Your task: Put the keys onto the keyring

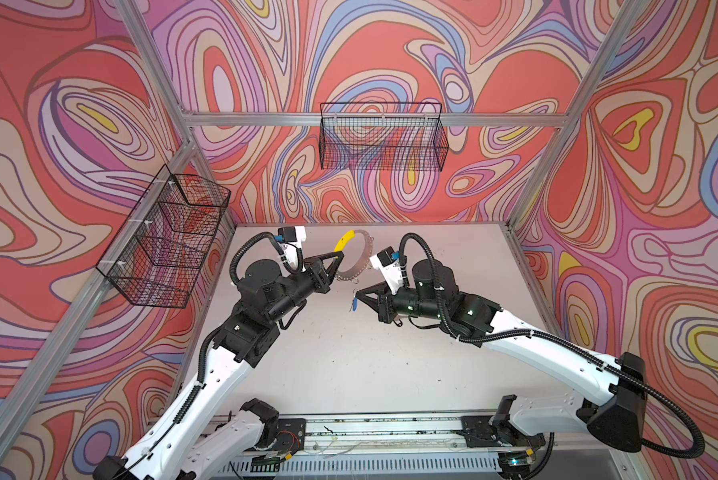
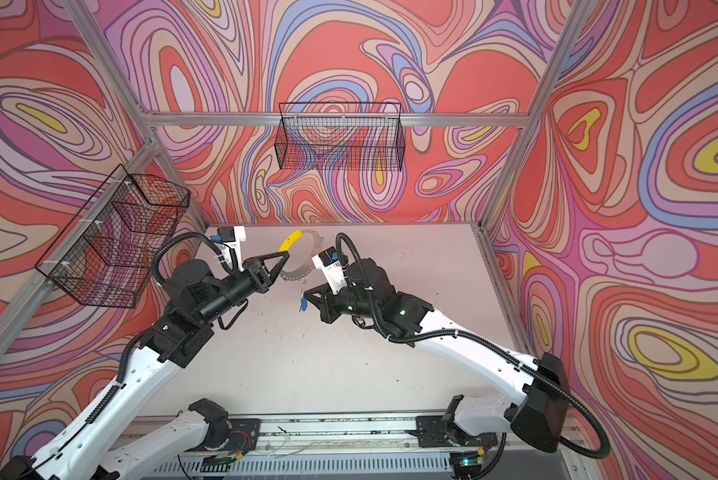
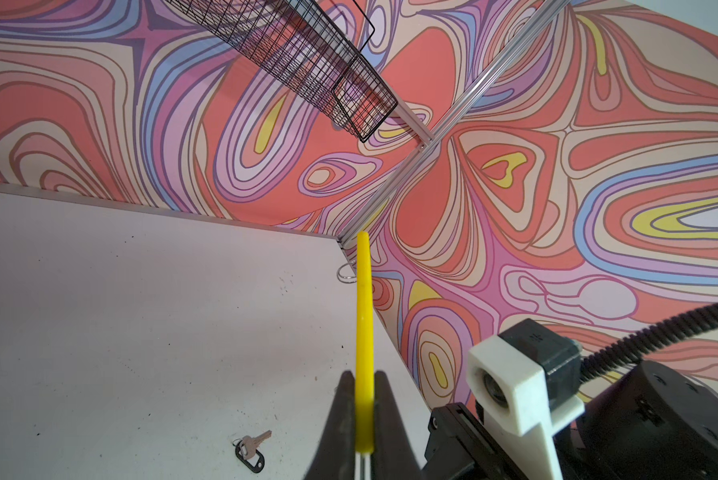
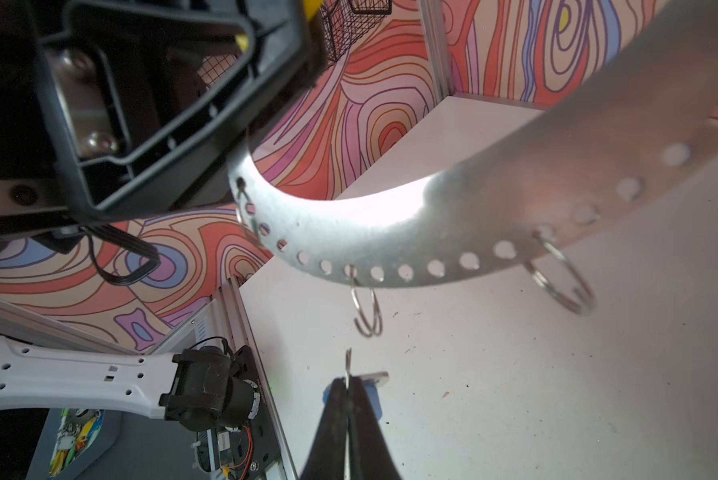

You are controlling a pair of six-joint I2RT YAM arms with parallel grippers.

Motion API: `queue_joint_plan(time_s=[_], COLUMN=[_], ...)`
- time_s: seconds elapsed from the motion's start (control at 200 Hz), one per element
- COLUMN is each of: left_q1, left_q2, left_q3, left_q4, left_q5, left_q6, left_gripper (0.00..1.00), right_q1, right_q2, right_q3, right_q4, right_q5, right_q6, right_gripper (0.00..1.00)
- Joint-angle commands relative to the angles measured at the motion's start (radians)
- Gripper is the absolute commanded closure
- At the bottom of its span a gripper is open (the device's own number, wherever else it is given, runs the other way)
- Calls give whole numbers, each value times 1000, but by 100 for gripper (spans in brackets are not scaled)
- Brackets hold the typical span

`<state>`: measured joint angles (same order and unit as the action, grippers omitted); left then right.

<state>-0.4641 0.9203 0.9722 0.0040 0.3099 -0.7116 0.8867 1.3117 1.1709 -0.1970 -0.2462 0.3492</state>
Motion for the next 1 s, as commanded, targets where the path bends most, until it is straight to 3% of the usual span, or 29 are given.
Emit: queue_joint_plan(time_s=[0.0,0.996], left_q1=[-3,-5], left_q2=[0,6], left_q3=[-7,-12], left_q4=[31,38], left_q5=[6,30], left_q6=[-11,-11], left_gripper=[100,100], right_q1=[3,1], right_q2=[-9,-37], right_q3=[39,43], right_q4=[-9,17], right_q5=[68,87], right_q6=[-8,-21], right_gripper=[100,100])
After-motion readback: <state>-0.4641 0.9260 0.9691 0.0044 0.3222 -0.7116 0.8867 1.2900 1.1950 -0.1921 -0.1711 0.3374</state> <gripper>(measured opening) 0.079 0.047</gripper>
